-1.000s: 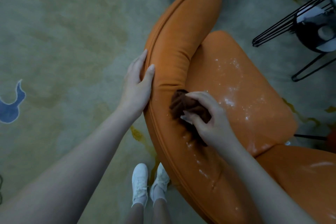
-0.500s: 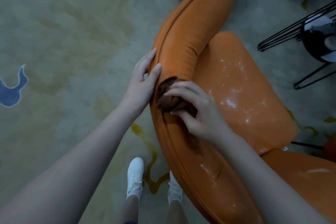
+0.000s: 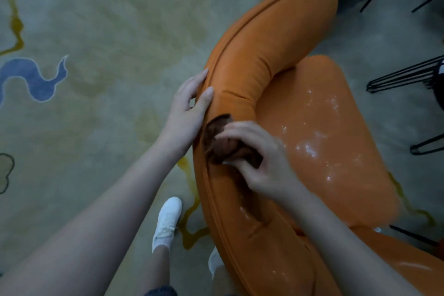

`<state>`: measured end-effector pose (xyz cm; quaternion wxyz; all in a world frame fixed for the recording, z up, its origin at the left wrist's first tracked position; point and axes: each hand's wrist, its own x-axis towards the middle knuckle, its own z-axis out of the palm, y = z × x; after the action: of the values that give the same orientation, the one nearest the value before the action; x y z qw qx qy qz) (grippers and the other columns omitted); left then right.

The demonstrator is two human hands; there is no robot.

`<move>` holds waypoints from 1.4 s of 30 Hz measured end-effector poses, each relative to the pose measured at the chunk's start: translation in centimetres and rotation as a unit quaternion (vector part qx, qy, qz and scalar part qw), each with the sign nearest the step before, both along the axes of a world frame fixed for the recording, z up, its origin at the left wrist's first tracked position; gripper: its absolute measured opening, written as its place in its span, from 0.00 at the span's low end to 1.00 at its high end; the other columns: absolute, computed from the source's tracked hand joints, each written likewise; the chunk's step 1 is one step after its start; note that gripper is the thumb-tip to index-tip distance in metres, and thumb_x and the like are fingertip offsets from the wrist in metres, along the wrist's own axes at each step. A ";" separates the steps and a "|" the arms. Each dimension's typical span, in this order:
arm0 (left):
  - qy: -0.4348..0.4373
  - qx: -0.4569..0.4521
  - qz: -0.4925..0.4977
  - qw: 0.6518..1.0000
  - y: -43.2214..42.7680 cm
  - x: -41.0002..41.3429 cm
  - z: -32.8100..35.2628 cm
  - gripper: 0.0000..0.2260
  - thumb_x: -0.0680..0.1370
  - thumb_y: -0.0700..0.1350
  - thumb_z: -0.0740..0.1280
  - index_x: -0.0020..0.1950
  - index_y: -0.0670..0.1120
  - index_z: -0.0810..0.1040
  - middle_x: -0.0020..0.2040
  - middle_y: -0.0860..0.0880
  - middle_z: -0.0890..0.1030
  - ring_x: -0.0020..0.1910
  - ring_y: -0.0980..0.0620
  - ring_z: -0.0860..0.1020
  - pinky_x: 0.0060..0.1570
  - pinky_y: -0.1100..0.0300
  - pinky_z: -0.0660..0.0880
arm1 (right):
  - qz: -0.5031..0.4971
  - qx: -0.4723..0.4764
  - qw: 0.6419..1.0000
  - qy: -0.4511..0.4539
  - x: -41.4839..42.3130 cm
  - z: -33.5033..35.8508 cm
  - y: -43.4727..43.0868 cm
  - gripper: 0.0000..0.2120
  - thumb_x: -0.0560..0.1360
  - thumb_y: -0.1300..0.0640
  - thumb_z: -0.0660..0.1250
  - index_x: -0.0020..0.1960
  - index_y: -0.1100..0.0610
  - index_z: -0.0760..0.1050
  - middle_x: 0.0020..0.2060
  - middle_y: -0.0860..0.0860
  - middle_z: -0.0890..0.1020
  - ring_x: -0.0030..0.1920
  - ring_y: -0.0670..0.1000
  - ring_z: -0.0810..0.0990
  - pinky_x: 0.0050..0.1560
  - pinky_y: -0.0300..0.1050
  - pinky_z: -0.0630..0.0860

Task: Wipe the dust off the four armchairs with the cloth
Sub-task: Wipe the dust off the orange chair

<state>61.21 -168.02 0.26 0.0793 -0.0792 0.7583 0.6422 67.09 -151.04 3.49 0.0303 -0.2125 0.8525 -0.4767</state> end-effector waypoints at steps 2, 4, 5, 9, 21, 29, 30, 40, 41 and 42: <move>-0.001 -0.002 0.018 1.000 0.2 0.9 0.1 0.23 0.76 0.54 0.62 0.71 0.52 0.71 0.69 0.45 0.74 0.70 0.49 0.71 0.72 0.49 0.66 | 0.042 -0.005 0.999 -0.004 0.7 0.3 0.8 0.18 0.67 0.72 0.74 0.55 0.62 0.81 0.54 0.51 0.81 0.59 0.50 0.79 0.64 0.45 0.72; 0.004 -0.003 0.032 0.999 0.3 1.7 -0.1 0.24 0.77 0.54 0.63 0.71 0.49 0.72 0.70 0.47 0.74 0.70 0.51 0.71 0.72 0.49 0.66 | 0.036 -0.011 0.999 0.002 -0.2 0.2 1.3 0.18 0.67 0.70 0.74 0.55 0.62 0.81 0.54 0.50 0.81 0.59 0.49 0.79 0.64 0.41 0.71; 0.005 -0.003 0.040 0.999 0.4 2.1 -0.1 0.25 0.76 0.56 0.63 0.71 0.50 0.72 0.70 0.47 0.74 0.69 0.51 0.72 0.71 0.49 0.67 | 0.020 -0.013 1.000 0.011 -0.8 0.0 1.3 0.17 0.67 0.69 0.74 0.56 0.62 0.81 0.54 0.51 0.81 0.59 0.49 0.79 0.64 0.40 0.71; 0.010 -0.009 0.072 0.997 0.5 3.7 -0.1 0.27 0.75 0.58 0.64 0.71 0.48 0.74 0.68 0.45 0.76 0.68 0.49 0.74 0.70 0.47 0.68 | 0.005 -0.028 0.999 0.020 -1.2 -0.9 0.6 0.16 0.69 0.67 0.69 0.57 0.63 0.80 0.56 0.54 0.81 0.61 0.51 0.78 0.65 0.43 0.71; 0.009 0.009 0.127 0.992 1.7 5.4 1.0 0.22 0.77 0.50 0.62 0.70 0.44 0.75 0.66 0.48 0.78 0.67 0.55 0.75 0.70 0.53 0.69 | -0.060 -0.076 0.995 -0.028 -2.2 -1.0 2.2 0.12 0.75 0.63 0.68 0.58 0.58 0.78 0.53 0.50 0.82 0.56 0.46 0.80 0.58 0.41 0.74; -0.006 0.043 0.116 0.992 1.1 5.7 1.1 0.15 0.82 0.40 0.62 0.69 0.44 0.75 0.65 0.46 0.78 0.63 0.53 0.77 0.66 0.58 0.72 | 0.056 -0.008 0.998 0.019 0.1 -0.8 1.2 0.17 0.69 0.68 0.73 0.57 0.62 0.79 0.55 0.51 0.81 0.60 0.49 0.78 0.65 0.40 0.71; -0.013 0.050 0.111 0.992 1.0 5.7 1.2 0.15 0.82 0.40 0.63 0.69 0.45 0.75 0.65 0.46 0.78 0.63 0.52 0.77 0.65 0.59 0.73 | 0.082 -0.008 0.997 0.007 0.8 -0.6 1.6 0.17 0.68 0.67 0.73 0.56 0.62 0.80 0.55 0.52 0.82 0.61 0.50 0.78 0.65 0.42 0.71; -0.035 0.080 0.112 0.990 0.3 6.1 1.4 0.15 0.81 0.36 0.63 0.65 0.49 0.76 0.55 0.45 0.82 0.49 0.56 0.80 0.50 0.64 0.74 | -0.006 -0.017 1.000 0.009 -4.7 1.0 0.0 0.09 0.76 0.62 0.67 0.56 0.57 0.78 0.50 0.48 0.81 0.53 0.45 0.79 0.55 0.34 0.72; -0.037 0.086 0.117 0.989 0.4 6.1 1.4 0.15 0.81 0.34 0.62 0.65 0.48 0.76 0.52 0.48 0.83 0.46 0.59 0.80 0.48 0.66 0.75 | 0.007 0.002 1.000 0.008 -5.6 1.0 -0.5 0.09 0.76 0.62 0.67 0.56 0.58 0.78 0.49 0.49 0.82 0.53 0.46 0.80 0.54 0.34 0.72; -0.039 0.090 0.121 0.988 0.4 6.1 1.5 0.16 0.81 0.34 0.62 0.65 0.47 0.76 0.49 0.50 0.83 0.44 0.61 0.80 0.46 0.67 0.75 | 0.025 0.023 0.999 0.006 -6.2 0.9 -0.8 0.09 0.76 0.61 0.67 0.56 0.57 0.78 0.49 0.48 0.82 0.53 0.47 0.80 0.53 0.35 0.72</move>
<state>67.35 -167.63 1.77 0.0377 -0.1877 0.6785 0.7093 60.86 -151.87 4.41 0.0417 -0.2359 0.8578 -0.4546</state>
